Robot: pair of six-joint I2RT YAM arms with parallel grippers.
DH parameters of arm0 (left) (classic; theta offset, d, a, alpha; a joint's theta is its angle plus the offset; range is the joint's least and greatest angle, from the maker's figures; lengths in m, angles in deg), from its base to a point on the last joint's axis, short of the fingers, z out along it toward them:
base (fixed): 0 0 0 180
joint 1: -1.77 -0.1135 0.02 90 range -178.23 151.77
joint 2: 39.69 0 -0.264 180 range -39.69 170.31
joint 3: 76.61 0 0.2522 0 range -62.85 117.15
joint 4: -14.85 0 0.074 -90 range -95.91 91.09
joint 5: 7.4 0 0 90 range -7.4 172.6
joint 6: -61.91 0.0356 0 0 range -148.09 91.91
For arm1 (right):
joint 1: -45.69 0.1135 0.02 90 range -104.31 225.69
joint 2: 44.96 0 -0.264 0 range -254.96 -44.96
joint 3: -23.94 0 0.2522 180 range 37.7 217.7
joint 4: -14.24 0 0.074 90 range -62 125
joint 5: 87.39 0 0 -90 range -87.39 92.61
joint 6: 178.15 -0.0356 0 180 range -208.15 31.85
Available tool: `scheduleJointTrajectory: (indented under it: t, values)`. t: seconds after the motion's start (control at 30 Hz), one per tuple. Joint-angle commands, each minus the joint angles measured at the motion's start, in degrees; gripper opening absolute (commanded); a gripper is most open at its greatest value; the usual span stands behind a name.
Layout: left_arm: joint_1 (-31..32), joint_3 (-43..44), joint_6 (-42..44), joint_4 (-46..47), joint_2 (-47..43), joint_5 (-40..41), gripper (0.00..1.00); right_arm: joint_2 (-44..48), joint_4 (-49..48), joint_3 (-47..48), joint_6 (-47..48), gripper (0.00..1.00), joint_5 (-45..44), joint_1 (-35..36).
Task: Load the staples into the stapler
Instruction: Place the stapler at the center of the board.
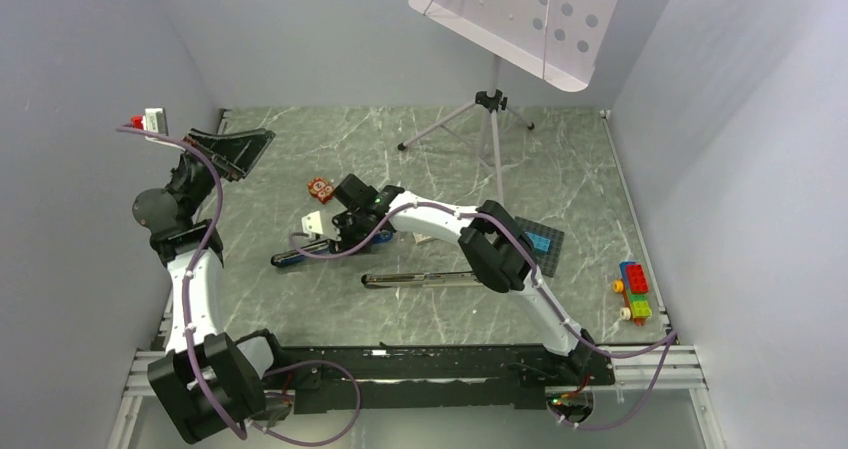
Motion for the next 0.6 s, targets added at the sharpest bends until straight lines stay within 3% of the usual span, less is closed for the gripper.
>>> scheduleJointTrajectory:
  t: [0.0,0.57]
  values:
    - [-0.09,1.49,-0.07,2.48,0.36,-0.9,0.99,-0.28,-1.32,2.77,-0.89,0.27,0.05,-0.03]
    - [-0.13,1.47,-0.44,2.57,0.26,-0.65,0.99,-2.13,3.45,3.83,-1.5,0.51,3.67,-0.17]
